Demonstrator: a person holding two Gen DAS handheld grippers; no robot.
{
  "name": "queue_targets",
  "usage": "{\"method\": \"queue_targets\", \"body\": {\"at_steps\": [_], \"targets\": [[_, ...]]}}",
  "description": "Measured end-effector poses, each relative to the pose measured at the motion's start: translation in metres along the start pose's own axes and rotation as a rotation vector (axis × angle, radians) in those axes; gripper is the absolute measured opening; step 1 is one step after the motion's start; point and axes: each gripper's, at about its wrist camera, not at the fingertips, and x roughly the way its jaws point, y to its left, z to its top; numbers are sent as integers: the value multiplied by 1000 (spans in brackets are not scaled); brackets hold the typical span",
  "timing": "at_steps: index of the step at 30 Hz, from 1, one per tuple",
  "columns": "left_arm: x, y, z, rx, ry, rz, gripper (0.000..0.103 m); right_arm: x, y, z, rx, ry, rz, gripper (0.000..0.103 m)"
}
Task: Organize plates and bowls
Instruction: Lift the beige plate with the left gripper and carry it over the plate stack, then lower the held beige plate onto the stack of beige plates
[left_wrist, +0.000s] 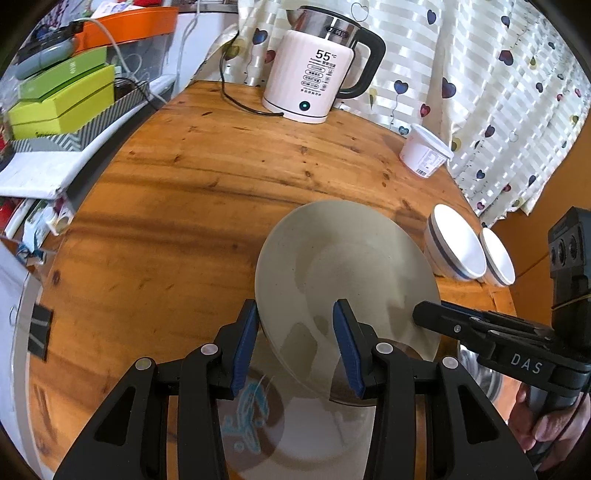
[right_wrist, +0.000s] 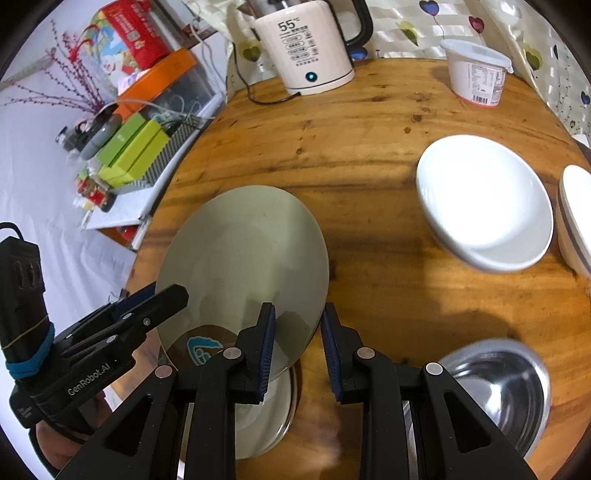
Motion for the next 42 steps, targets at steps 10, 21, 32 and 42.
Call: {"method": "queue_targets", "body": {"at_steps": [10,21,32,42], "targets": [[-12,7,-25,-24,1,26,43,0,11,-22,-28,20,15,25],[-20,14,-48,-47,5,48,43,4,19,-39,-53,46,21,25],[-25,15,-63,-61,8,60,43,6,25,-50,-76,60,17,25],[-26,13,-70,-58,14,76,43,8,28,-56,-88,69,12,26]]}}
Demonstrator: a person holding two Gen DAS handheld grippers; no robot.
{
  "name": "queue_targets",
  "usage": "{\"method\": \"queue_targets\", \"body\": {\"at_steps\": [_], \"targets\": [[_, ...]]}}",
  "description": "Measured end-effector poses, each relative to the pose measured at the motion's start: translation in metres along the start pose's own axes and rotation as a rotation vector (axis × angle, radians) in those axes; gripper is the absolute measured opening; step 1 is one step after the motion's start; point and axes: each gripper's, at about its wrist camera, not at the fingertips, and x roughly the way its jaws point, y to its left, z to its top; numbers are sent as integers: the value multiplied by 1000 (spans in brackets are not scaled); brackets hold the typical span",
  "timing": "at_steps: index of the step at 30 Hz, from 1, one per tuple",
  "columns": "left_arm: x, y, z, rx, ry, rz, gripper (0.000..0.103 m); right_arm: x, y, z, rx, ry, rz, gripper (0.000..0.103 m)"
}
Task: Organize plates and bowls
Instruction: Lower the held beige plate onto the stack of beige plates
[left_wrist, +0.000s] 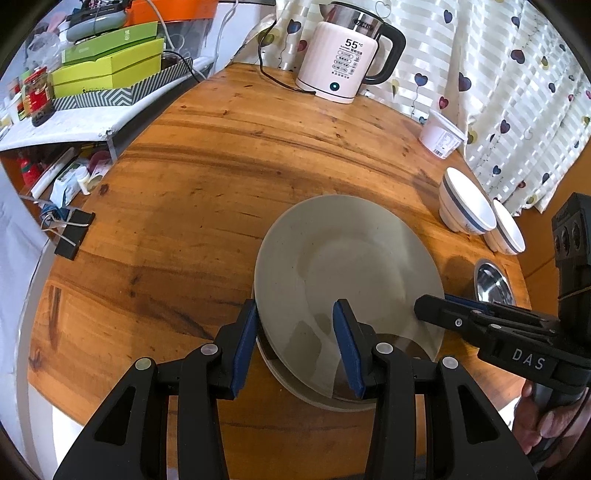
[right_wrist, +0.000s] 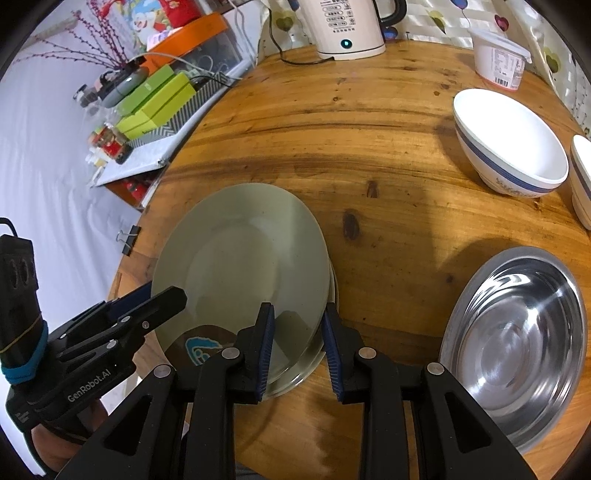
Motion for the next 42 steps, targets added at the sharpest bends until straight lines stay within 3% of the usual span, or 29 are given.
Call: {"method": "queue_targets", "body": {"at_steps": [24,42], "targets": [[-1,-3,-9,16,-11,42,43,2,13,-6,-75,-21,-56,32],[-3,4,-10,-5,-24,26,43,2,6,-8,-65,-23,-59,32]]}}
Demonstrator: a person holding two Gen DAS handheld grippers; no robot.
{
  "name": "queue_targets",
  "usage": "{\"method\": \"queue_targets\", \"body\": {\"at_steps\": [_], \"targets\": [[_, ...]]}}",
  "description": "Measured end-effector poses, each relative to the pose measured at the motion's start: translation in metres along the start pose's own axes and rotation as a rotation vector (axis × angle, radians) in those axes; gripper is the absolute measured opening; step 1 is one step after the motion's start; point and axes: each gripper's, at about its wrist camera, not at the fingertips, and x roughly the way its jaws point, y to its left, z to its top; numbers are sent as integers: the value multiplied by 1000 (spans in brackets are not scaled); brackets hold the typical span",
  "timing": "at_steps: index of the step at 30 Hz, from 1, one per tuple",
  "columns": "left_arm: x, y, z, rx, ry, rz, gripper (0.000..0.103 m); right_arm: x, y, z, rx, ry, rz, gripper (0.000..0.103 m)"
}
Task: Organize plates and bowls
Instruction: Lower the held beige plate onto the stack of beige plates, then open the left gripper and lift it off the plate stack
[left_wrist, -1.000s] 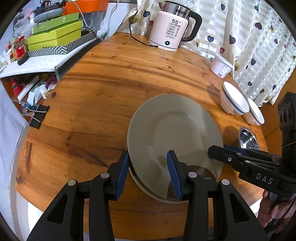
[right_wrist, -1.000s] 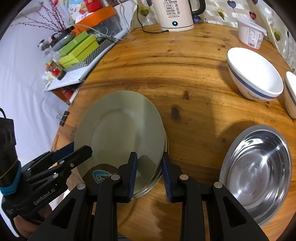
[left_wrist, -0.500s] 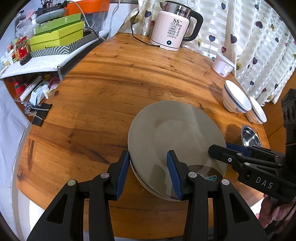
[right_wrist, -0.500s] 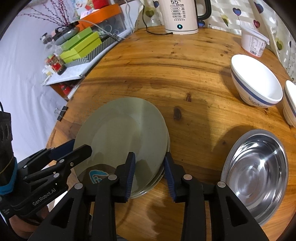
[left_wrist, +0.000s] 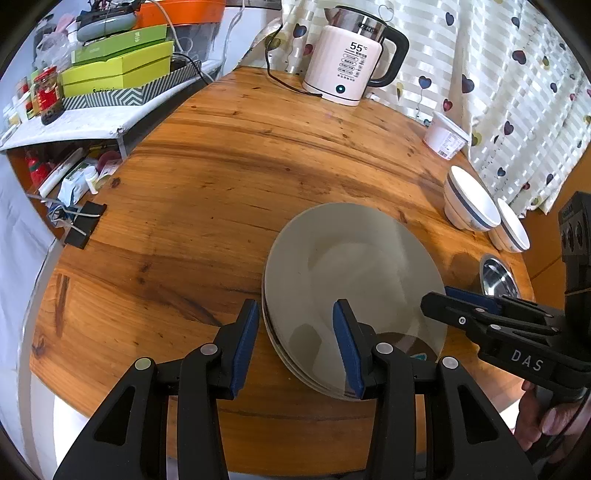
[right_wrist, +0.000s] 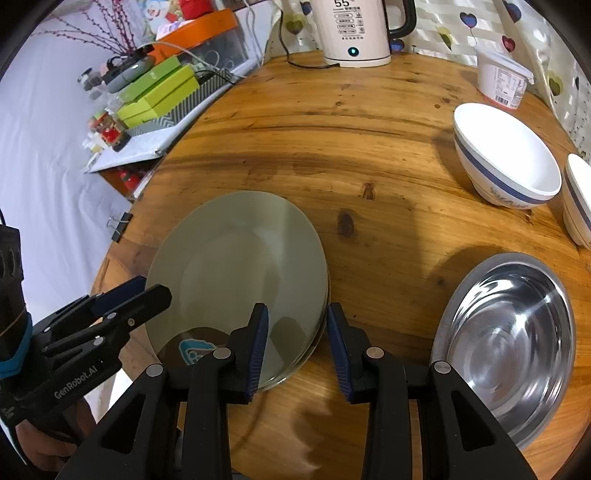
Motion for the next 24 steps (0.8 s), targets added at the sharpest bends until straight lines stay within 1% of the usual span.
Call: {"method": "queue_targets", "body": {"at_steps": [5,15,24], "targets": [[3,2,3,-6,1,-1,43,-5,-2,0,-1,-20,6,32],[3,-1,2,3,7,-13,43,-4,1,-1,-18,-20,13,32],[-5,2,4,-4,-16,-15,43,-14,-6,-1,3,-42,27,32]]}}
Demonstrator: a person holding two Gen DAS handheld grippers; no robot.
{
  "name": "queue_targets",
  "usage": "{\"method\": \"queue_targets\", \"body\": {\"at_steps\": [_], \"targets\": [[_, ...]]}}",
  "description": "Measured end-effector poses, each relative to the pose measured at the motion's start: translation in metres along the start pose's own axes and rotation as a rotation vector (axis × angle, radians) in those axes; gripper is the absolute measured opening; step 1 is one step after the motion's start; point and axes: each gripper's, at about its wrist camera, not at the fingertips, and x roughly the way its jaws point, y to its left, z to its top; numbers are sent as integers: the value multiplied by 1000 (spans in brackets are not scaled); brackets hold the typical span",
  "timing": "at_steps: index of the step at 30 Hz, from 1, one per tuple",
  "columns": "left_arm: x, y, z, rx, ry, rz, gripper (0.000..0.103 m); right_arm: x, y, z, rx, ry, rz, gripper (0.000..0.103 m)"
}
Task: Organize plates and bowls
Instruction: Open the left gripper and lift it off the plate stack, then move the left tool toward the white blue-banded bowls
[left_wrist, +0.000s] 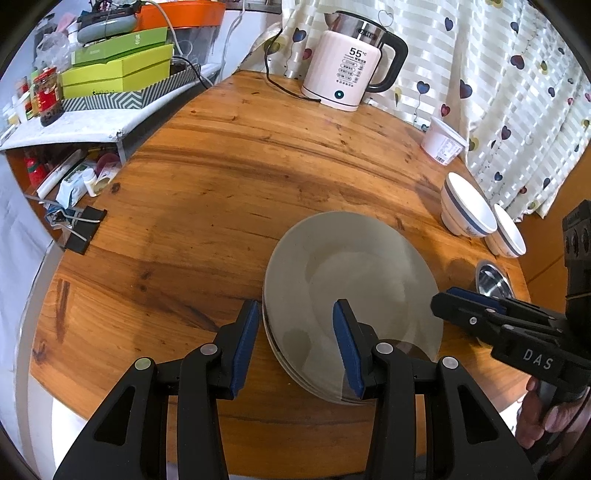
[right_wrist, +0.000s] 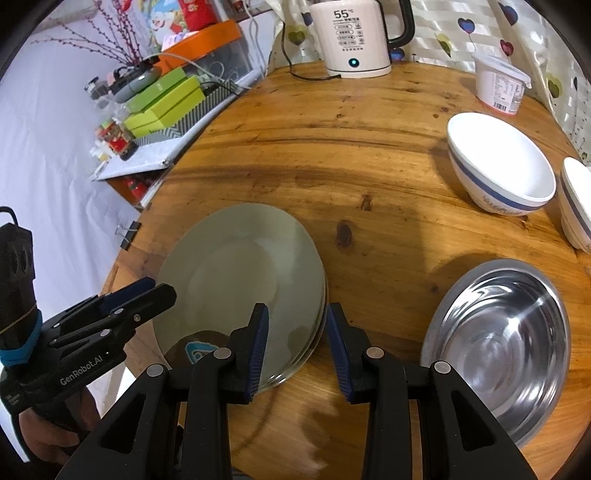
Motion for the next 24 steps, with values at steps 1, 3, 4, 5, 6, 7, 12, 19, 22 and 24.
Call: {"method": "queue_targets", "body": {"at_steps": [1,3,4,5,6,7,12,19,22,24], "targets": [[-1,0,0,-1,-3,-1,43,-3,-2,0,5,-6,3,32],[-4,0,1,-1,-9,-2,43,-9,-5,0,10,-16,5,32],[-6,0,2,0,-14,-4,43,-12,-6,0,12,-22,6,32],[-8,-1,2,1,-18,-6,43,-16,-7,0,14,-29,7,32],[-9,-1,3,2,-20,-8,43,-19,-8,0,15,-35,8,32],[-11,-3,4,6,-25,-11,43,-24,-10,0,18,-45,9,32],[-18,-9,7,19,-39,-24,43,-41,-15,0,25,-81,10,32],[-21,-24,14,52,-50,-46,43,-60,-21,3,23,-126,-2,32],[-20,-29,15,63,-45,-52,43,-63,-25,3,28,-131,-6,32],[-19,-32,16,70,-42,-54,43,-63,-27,3,32,-133,-9,32]]}}
